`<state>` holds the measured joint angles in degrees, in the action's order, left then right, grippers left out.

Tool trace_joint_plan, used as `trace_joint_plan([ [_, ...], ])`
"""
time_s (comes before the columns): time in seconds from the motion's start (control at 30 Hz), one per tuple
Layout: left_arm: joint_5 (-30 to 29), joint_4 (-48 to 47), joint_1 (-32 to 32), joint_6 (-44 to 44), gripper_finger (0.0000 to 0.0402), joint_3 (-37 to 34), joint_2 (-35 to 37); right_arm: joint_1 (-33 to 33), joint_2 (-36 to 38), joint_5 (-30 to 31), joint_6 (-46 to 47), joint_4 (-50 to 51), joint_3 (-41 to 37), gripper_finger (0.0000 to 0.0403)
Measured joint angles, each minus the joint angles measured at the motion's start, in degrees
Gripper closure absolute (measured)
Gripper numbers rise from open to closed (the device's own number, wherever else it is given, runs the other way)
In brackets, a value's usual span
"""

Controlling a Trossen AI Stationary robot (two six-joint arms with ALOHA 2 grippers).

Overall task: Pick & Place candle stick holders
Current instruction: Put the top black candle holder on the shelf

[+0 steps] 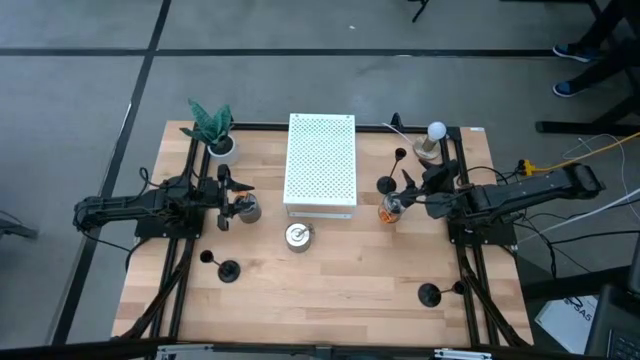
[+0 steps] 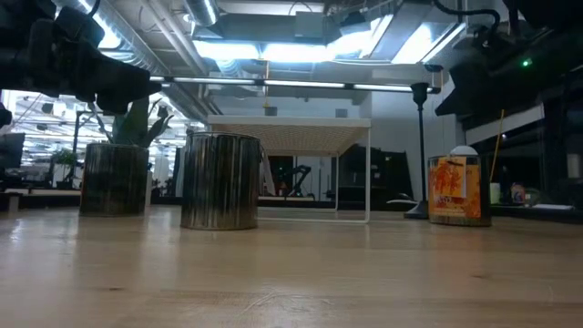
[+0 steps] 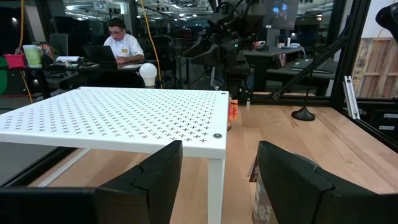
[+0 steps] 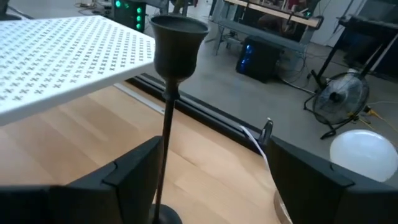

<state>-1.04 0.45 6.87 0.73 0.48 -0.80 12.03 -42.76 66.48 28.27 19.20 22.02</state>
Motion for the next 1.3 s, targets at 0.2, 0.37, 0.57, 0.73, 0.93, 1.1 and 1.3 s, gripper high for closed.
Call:
trace_joint_plan([
  [0.2, 0.0, 0.0, 0.0, 0.0, 0.0194, 0.0, 0.0, 0.0, 0.0, 0.0, -0.2, -2.6, 0.0, 0.0114],
  [0.37, 0.0, 0.0, 0.0, 0.0, 0.0194, 0.0, 0.0, 0.0, 0.0, -1.8, -0.4, -1.5, 0.0, 0.0114],
  [0.57, 0.0, 0.0, 0.0, 0.0, 0.0194, 0.0, 0.0, 0.0, -2.0, -3.7, 0.2, -0.8, 0.0, 0.0114],
  [0.73, 0.0, 0.0, 0.0, 0.0, 0.0194, 0.0, 0.0, 0.0, -5.9, -2.4, 1.1, -3.0, 0.0, 0.0114],
  [0.93, 0.0, 0.0, 0.0, 0.0, 0.0194, 0.0, 0.0, 0.0, -9.9, -1.7, 0.5, -6.2, 0.0, 0.0114],
  [1.1, 0.0, 0.0, 0.0, 0.0, 0.0194, 0.0, 0.0, -1.4, -12.2, -1.8, -2.3, -11.3, 0.0, 0.0114],
  [1.3, 0.0, 0.0, 0.0, 0.0, 0.0194, 0.0, 0.0, -4.7, -12.7, -5.4, -6.8, -15.9, 0.0, 0.0114],
])
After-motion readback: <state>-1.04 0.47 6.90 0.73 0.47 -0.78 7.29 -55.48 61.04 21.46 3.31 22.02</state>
